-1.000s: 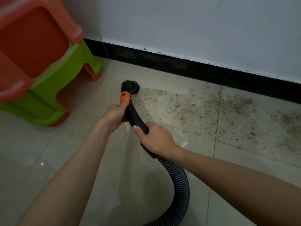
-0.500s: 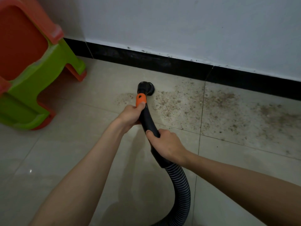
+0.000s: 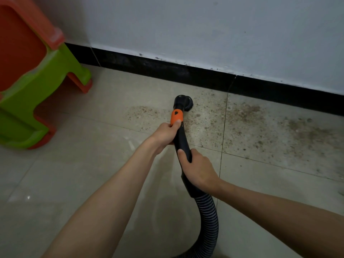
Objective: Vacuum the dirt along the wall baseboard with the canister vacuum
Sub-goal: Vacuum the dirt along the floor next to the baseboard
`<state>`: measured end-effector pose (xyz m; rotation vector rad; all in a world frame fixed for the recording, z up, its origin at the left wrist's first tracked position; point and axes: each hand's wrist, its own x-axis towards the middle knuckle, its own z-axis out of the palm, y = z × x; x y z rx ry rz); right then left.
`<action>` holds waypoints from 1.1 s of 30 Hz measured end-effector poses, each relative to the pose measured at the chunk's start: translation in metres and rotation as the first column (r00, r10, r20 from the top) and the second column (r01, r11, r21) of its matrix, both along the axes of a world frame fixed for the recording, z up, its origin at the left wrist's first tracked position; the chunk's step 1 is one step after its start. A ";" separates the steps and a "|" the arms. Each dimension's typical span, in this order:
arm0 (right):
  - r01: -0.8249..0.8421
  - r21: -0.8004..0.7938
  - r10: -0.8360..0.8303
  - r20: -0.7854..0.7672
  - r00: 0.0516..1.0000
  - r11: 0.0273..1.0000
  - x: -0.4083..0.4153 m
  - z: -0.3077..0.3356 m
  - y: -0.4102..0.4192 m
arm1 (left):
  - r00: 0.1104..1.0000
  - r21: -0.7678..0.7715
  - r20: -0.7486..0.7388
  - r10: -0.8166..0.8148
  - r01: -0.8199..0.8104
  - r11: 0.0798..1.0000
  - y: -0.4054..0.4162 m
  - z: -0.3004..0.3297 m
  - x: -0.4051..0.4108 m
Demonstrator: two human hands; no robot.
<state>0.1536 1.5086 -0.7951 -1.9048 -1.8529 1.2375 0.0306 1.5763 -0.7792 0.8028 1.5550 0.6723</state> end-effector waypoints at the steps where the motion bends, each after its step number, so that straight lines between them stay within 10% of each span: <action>1: 0.001 0.006 -0.001 -0.001 1.000 1.000 -0.002 0.000 0.001 | 1.000 -0.003 0.009 0.003 -0.003 1.000 0.000 0.000 -0.001; 21: -0.441 0.004 0.441 -0.061 0.896 0.897 -0.102 0.026 0.011 | 0.831 -0.077 0.128 0.541 -0.535 0.841 -0.042 0.008 -0.128; 33: -0.371 -0.035 0.370 -0.031 0.928 0.928 -0.092 0.022 0.014 | 0.875 -0.072 0.105 0.473 -0.467 0.881 -0.033 0.006 -0.113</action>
